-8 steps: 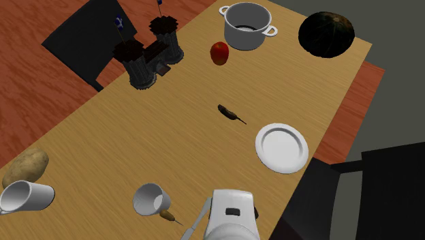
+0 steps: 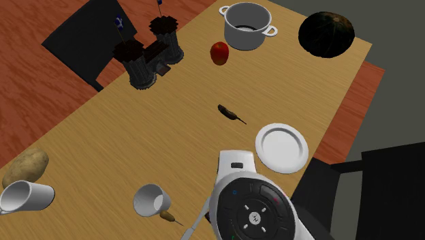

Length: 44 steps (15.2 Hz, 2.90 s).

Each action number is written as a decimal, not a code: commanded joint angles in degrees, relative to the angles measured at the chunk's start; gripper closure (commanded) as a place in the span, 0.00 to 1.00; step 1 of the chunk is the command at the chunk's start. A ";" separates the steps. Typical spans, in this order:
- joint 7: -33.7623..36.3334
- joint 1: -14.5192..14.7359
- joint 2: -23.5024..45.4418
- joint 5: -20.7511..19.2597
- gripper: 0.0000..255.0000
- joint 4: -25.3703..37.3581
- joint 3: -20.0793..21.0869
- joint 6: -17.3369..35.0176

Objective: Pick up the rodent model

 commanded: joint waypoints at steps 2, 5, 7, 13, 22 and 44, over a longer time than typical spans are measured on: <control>-4.49 -0.19 6.12 -1.11 0.00 2.76 -3.74 3.20; -8.72 -0.27 11.59 -1.42 0.00 5.59 -6.96 5.60; -11.62 -0.28 15.48 -1.24 0.00 7.85 -9.01 7.03; -20.80 -0.42 28.34 1.33 0.00 16.51 -14.65 10.24; -35.19 -4.13 50.85 10.44 0.00 35.64 -19.32 10.33; -38.47 -6.23 58.04 13.43 1.00 37.42 -19.09 14.61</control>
